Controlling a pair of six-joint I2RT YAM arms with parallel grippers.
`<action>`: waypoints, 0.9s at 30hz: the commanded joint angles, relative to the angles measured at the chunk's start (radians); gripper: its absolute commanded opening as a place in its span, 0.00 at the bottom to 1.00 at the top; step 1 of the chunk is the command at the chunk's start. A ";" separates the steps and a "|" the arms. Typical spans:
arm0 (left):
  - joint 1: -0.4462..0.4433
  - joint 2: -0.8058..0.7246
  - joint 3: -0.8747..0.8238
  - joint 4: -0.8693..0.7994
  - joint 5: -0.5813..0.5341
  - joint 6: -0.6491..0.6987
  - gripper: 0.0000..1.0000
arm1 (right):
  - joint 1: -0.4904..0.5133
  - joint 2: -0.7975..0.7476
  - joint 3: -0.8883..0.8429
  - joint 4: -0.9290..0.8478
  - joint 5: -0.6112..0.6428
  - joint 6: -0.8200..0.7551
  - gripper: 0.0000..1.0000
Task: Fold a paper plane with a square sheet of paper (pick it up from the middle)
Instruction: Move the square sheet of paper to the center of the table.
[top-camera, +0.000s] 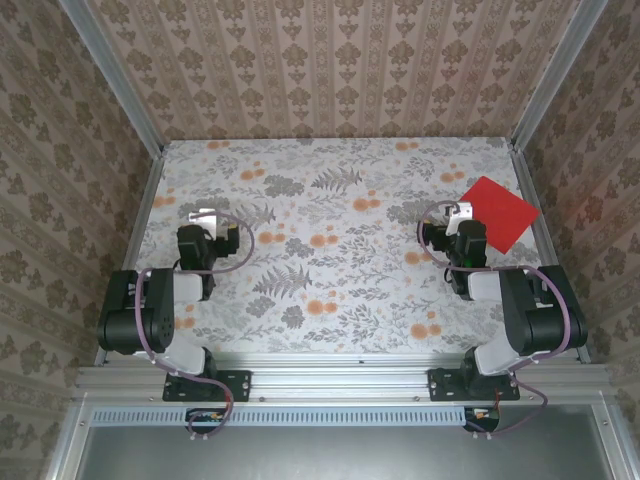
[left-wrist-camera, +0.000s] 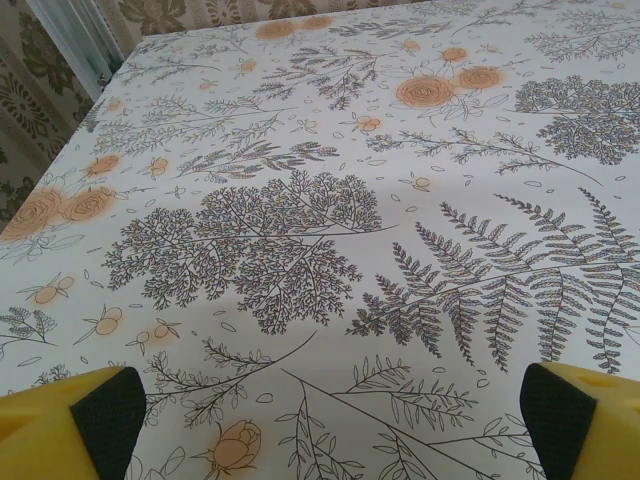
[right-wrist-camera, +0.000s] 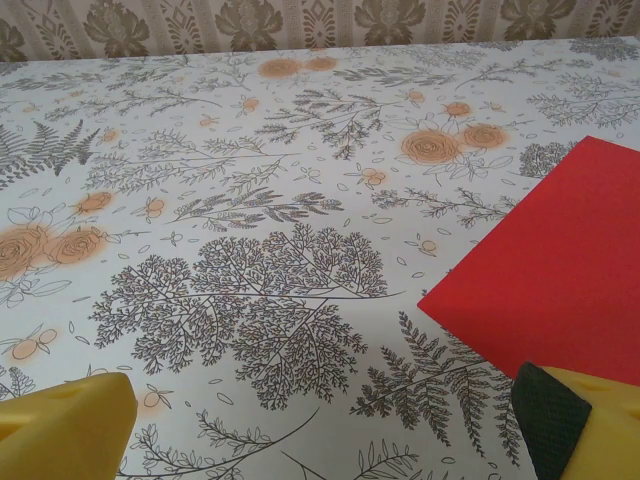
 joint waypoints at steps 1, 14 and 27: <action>0.006 -0.003 0.003 0.029 0.014 -0.013 1.00 | 0.002 0.007 0.003 0.022 0.024 -0.014 1.00; 0.011 -0.002 0.005 0.024 0.026 -0.016 1.00 | -0.010 0.008 0.003 0.019 -0.001 -0.007 1.00; 0.009 -0.011 -0.003 0.040 0.014 -0.017 1.00 | -0.013 0.001 -0.001 0.025 -0.011 -0.007 1.00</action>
